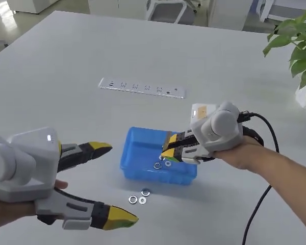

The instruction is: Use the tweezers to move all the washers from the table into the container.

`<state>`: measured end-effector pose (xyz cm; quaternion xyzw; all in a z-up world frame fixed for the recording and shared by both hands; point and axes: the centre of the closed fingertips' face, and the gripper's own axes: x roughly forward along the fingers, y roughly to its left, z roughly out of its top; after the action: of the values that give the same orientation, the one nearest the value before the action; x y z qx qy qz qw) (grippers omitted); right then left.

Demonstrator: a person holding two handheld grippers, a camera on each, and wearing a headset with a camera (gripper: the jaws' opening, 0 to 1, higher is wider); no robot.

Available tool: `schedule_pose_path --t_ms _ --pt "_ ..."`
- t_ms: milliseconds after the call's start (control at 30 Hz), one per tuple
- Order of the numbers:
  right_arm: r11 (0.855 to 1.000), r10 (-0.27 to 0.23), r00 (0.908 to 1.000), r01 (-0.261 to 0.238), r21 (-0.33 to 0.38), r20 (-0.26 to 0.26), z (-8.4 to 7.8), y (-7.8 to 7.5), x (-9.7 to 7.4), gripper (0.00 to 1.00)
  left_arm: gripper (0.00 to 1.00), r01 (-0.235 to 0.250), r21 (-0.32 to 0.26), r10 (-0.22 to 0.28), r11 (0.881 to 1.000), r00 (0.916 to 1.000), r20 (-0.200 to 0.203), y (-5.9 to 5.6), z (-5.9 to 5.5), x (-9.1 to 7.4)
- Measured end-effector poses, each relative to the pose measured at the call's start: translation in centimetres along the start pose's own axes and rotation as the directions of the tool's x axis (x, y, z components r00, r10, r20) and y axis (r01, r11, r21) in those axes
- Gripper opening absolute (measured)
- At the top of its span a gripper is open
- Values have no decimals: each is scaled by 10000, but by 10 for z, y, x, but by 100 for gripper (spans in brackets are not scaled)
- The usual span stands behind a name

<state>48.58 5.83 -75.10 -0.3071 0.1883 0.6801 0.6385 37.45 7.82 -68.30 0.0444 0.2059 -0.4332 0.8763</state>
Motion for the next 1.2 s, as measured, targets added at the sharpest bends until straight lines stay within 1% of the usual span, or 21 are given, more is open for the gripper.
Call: schedule_pose_path --t_ms 167,300,433,500,533,633,733,800,900,967,1100,1200 --pt "10000 38 10000 -38 39 -32 -4 -2 5 9 96 7 -120 -6 9999 10000 53 5 1 3" --pt "10000 43 10000 -43 65 -49 -7 -4 7 9 93 47 -90 -47 9999 10000 -1 9 1 7" --pt "9999 85 10000 -84 114 -49 -10 -3 8 9 84 52 -46 -51 10000 10000 23 15 5 13" --pt "9998 77 10000 -78 158 60 -9 -3 9 10 80 105 -26 -105 9999 9999 46 16 8 17" --pt "9998 74 10000 -75 171 65 -9 -3 9 10 76 121 31 -121 9999 9999 41 17 9 19" --pt "9998 116 9999 -117 157 58 -9 -3 9 10 69 168 256 -167 9995 9999 -22 20 13 26" --pt "9999 117 9999 -118 118 48 -9 -3 9 10 61 149 412 -150 9990 9999 30 24 19 32" --pt "9999 119 9999 -119 86 60 -9 -2 9 10 58 149 603 -147 9981 9999 -35 28 21 37" --pt "9999 128 9999 -128 23 50 -9 -1 9 10 53 389 833 -365 9958 9989 -292 28 23 44" --pt "9999 151 9999 -151 14 66 -9 -1 9 10 52 496 894 -473 9948 9985 -278 28 24 47" --pt "9998 184 9998 -183 -32 81 -9 -1 9 10 44 696 1080 -665 9917 9973 -315 30 28 54" --pt "9997 215 9997 -214 -109 96 -9 -1 9 10 38 749 1304 -708 9886 9969 -355 36 32 60"
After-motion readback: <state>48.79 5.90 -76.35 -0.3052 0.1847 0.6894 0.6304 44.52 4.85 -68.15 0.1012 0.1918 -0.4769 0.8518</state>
